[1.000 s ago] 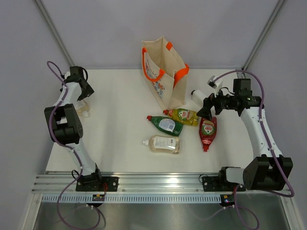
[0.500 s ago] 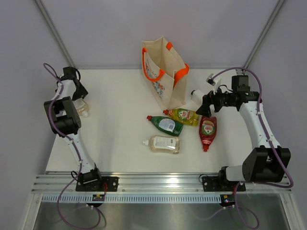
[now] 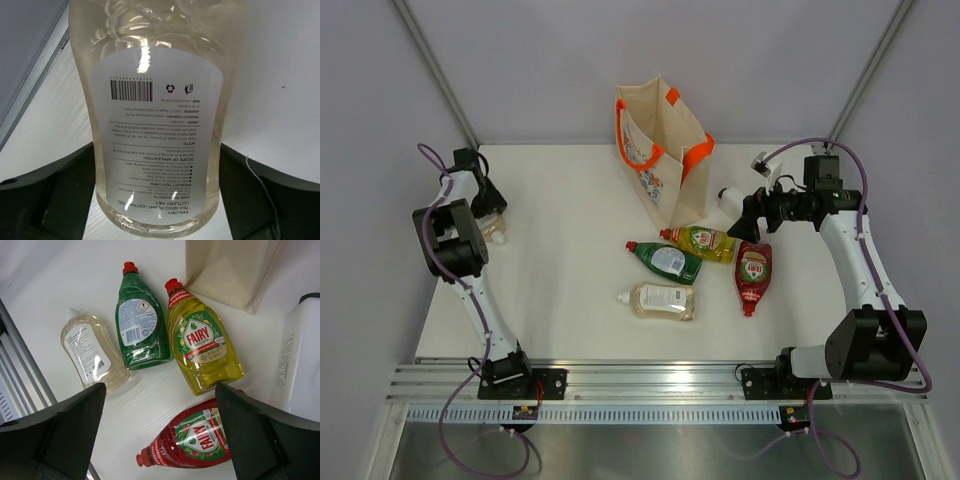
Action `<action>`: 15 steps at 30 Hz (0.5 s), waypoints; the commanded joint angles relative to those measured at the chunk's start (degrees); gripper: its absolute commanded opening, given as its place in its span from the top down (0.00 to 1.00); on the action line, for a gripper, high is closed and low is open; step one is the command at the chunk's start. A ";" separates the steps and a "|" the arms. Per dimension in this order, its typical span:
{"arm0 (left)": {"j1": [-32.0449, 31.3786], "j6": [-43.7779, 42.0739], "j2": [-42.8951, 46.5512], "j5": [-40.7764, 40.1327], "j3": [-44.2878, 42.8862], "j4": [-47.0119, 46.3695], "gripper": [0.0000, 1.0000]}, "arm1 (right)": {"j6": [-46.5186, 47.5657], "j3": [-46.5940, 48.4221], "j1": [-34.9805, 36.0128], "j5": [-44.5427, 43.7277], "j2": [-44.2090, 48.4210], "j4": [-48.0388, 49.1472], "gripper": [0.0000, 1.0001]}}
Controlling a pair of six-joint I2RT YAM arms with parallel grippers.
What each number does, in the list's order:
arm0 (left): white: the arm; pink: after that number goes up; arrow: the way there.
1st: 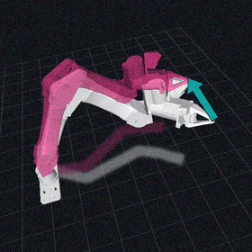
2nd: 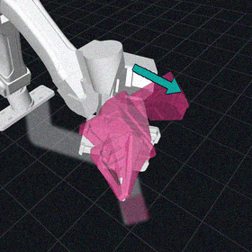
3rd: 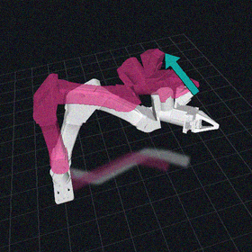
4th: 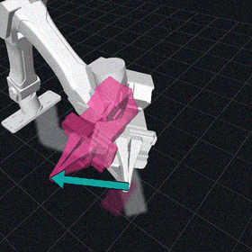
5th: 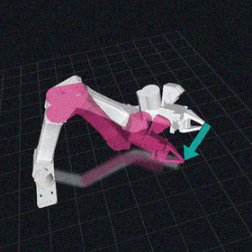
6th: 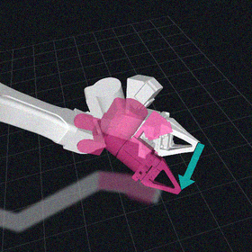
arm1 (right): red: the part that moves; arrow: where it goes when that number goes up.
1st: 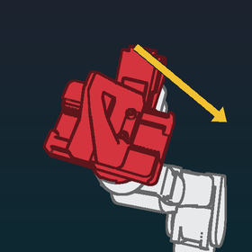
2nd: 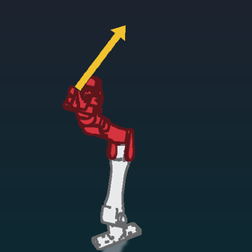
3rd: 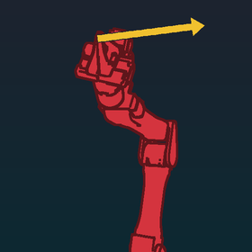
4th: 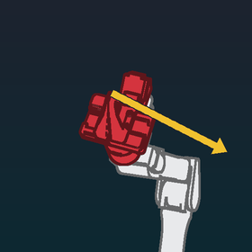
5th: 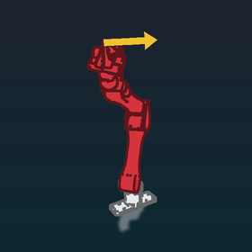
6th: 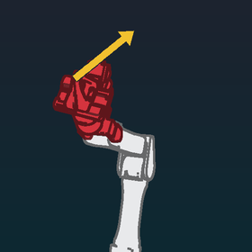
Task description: Place the personal care products into the canvas bag
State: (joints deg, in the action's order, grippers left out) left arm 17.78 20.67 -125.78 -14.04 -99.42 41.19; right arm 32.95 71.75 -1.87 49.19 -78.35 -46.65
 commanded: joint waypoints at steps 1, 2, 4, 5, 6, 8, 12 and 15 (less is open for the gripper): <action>0.76 0.16 1.32 5.68 2.82 -2.42 0.22 | -0.78 0.24 -0.06 2.05 2.49 -0.54 0.01; 1.03 -0.10 2.28 7.43 3.52 -3.39 0.43 | -0.87 0.15 -0.06 2.14 2.58 -0.72 0.01; 1.20 -0.19 3.25 12.44 5.27 -5.85 0.63 | -0.87 -0.03 -0.06 2.23 3.02 -0.81 0.00; 1.29 -0.19 4.13 13.68 5.81 -6.55 0.84 | -0.96 -0.03 0.02 2.23 3.28 -0.81 0.00; 1.20 -0.10 4.57 18.04 6.16 -7.78 0.92 | -1.04 -0.11 -0.06 2.31 3.37 -0.81 0.00; 1.12 1.04 6.84 22.11 8.53 -9.45 1.00 | -1.31 -0.47 -0.06 2.40 4.08 -0.72 0.01; -0.02 4.46 12.72 34.22 16.08 -17.78 1.00 | -2.10 -1.25 -0.06 3.10 4.87 -0.81 0.01; -1.08 9.38 17.47 41.43 23.20 -24.89 1.00 | -3.15 -1.78 -0.06 3.98 5.57 -0.90 0.01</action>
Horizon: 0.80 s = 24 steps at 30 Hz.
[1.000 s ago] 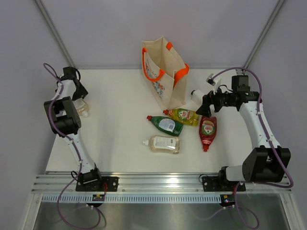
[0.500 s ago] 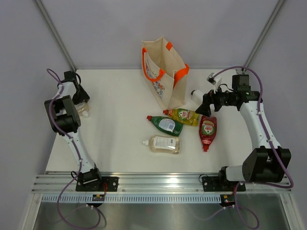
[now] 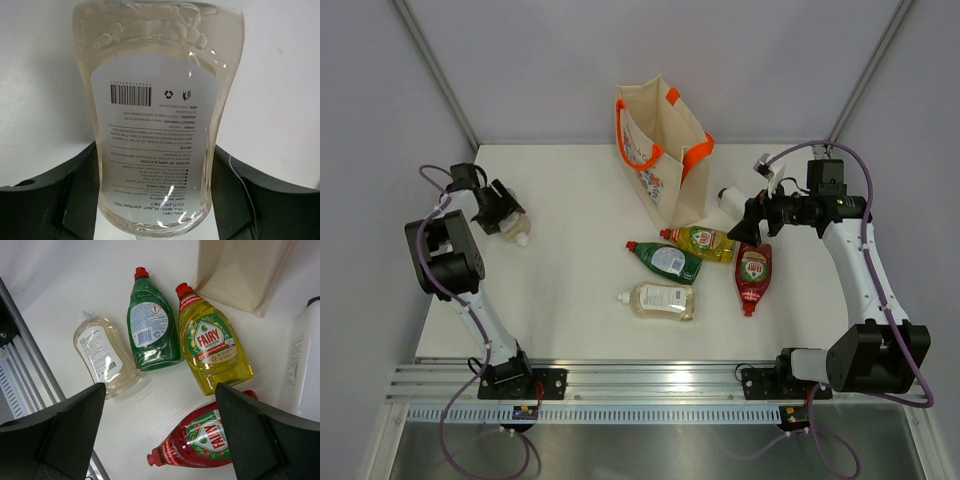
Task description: Place the personal care products into the canvas bag
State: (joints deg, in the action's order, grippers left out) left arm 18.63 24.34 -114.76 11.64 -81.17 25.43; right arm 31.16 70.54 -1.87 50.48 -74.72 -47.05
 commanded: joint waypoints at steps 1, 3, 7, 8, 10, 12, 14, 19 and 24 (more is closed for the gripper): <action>-2.19 8.07 7.61 17.26 6.62 -10.74 1.00 | -1.45 -0.67 -0.06 2.87 2.03 -0.59 0.00; -3.51 10.63 10.33 20.87 11.28 -15.57 1.00 | -2.06 -1.02 -0.06 3.40 2.38 -0.59 0.01; -6.50 18.71 13.85 25.71 17.78 -24.97 1.00 | -3.29 -1.29 -0.06 4.10 2.47 -0.41 0.01; -7.64 19.95 14.38 27.02 19.45 -28.73 1.00 | -3.73 -1.37 -0.06 4.36 2.47 -0.24 0.01; -8.70 23.81 15.61 27.91 20.78 -32.36 1.00 | -4.08 -1.37 -0.06 4.54 2.56 -0.33 0.01; -10.45 28.19 16.14 29.58 22.01 -37.72 1.00 | -4.35 -1.46 -0.06 4.63 2.82 -0.50 0.01; -12.82 30.67 17.02 30.98 21.75 -42.19 1.00 | -4.35 -1.55 -0.06 4.63 3.09 -0.59 0.01; -18.19 35.07 19.31 30.29 15.71 -45.20 1.00 | -4.70 -1.81 -0.06 4.01 4.32 -1.03 0.00; -24.60 36.83 21.07 26.16 8.06 -45.38 1.00 | -5.14 -2.25 -0.06 3.49 5.63 -1.20 0.00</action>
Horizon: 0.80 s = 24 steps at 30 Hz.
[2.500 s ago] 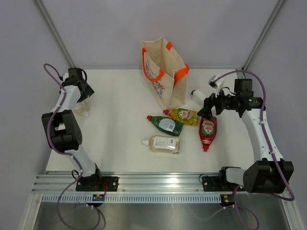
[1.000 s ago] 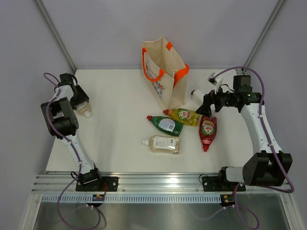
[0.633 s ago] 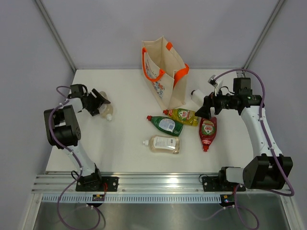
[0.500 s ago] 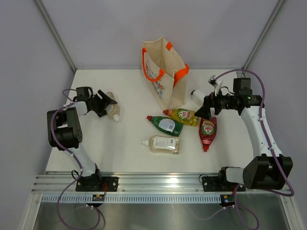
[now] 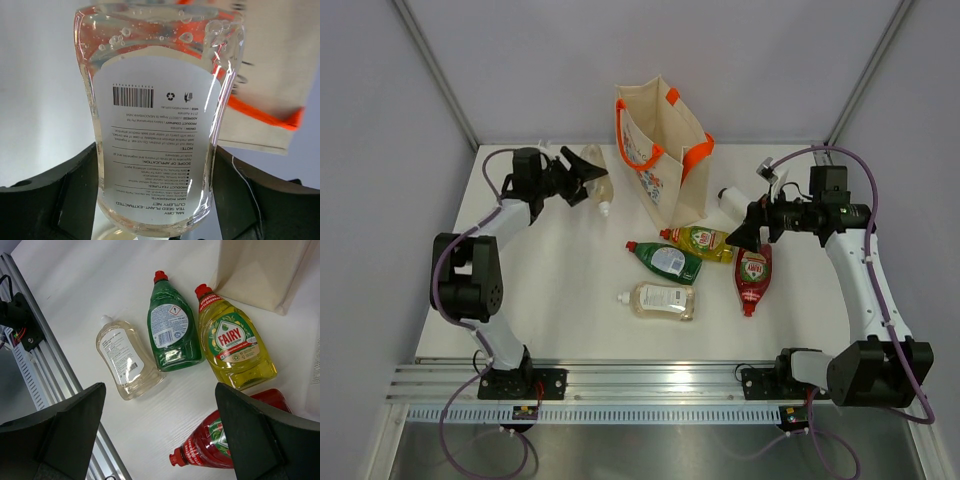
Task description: Place the personal care products into the canvas bag
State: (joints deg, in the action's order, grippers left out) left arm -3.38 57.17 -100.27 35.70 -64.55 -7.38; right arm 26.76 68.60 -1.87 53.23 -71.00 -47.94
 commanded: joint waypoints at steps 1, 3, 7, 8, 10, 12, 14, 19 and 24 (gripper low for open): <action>-4.34 3.83 6.49 0.78 -11.88 -11.88 1.00 | -0.75 -0.39 -0.06 0.65 2.09 -0.31 0.00; -5.93 3.30 5.09 -0.28 -15.50 -11.78 1.00 | -0.92 -0.75 -0.06 0.64 2.36 -0.22 0.00; -10.41 3.56 0.44 -3.70 -25.25 -11.35 1.00 | -1.10 -1.01 -0.06 0.91 2.62 -0.13 0.01; -11.03 3.65 -0.88 -5.19 -30.23 -10.91 1.00 | -1.19 -1.10 -0.06 0.91 2.62 -0.05 0.00; -13.05 3.65 -6.13 -7.30 -36.23 -9.16 1.00 | -1.45 -1.10 0.02 1.26 2.71 0.04 0.01; -14.20 3.57 -10.36 -9.41 -46.59 -7.14 1.00 | -1.45 -1.01 -0.06 1.52 2.71 0.04 0.01; -15.43 3.22 -17.22 -12.57 -53.97 -4.33 1.00 | -1.71 -1.01 -0.06 1.87 2.89 0.31 0.00; -17.80 0.23 -26.20 -23.72 -68.59 -0.54 0.97 | -2.94 -2.24 0.02 2.14 3.85 1.71 0.00; -18.95 -5.39 -27.17 -28.14 -67.99 3.67 0.75 | -4.00 -3.47 -0.06 1.88 5.08 2.94 0.00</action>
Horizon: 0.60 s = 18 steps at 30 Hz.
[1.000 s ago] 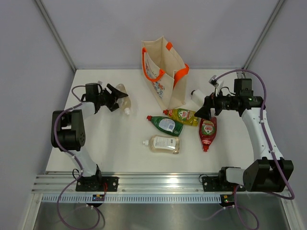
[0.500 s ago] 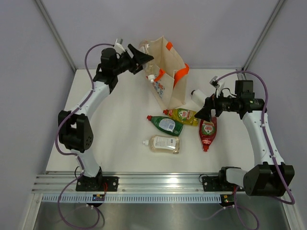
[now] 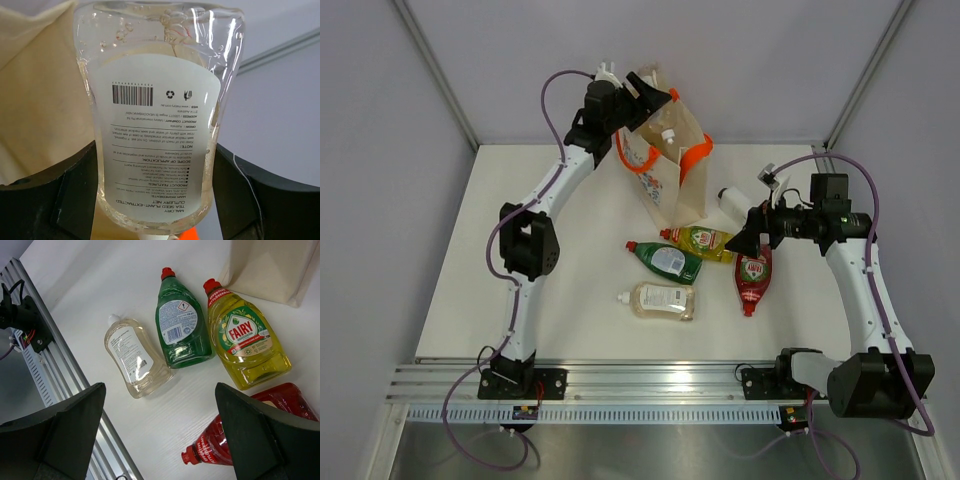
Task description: Place the personal care products into the canvas bag
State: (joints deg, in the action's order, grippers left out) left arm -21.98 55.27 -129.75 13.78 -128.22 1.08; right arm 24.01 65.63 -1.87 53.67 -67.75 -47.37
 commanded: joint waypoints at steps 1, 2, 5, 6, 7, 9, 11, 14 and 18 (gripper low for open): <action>-0.78 -4.11 2.40 -6.22 -4.23 -4.16 0.71 | -1.33 -0.93 -0.06 1.18 1.91 2.64 0.01; -0.96 -5.51 2.57 -6.05 -4.14 -3.72 0.64 | -1.25 -1.11 -0.06 1.09 2.00 2.90 0.00; -1.93 -7.71 2.66 -6.40 -4.40 -1.35 0.42 | -0.72 -1.64 0.02 0.82 1.83 3.17 0.01; -2.10 -8.06 3.01 -6.22 -4.32 -0.56 0.31 | -0.20 -1.82 0.02 0.30 1.74 2.99 0.01; -2.19 -8.42 3.19 -6.14 -4.32 0.49 0.24 | 1.72 -1.82 0.20 -0.14 1.65 2.47 0.00; -2.28 -9.21 3.63 -6.13 -3.79 1.73 0.13 | 4.71 -1.55 1.07 -1.80 1.21 1.06 0.00; -2.28 -9.56 4.77 -5.96 -2.83 1.91 0.02 | 8.85 -1.47 1.34 -4.18 0.60 -0.17 0.00; -2.28 -10.44 5.74 -5.78 -1.94 2.78 0.01 | 15.35 -1.03 1.43 -4.54 -1.67 -2.63 0.01; -2.28 -12.02 6.79 -5.26 -1.68 4.28 0.01 | 25.36 -0.94 1.52 -2.70 -4.14 -5.53 0.01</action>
State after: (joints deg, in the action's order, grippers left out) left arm -23.97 45.87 -128.38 8.73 -128.22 8.88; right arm 38.57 63.94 -0.93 50.48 -70.43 -49.84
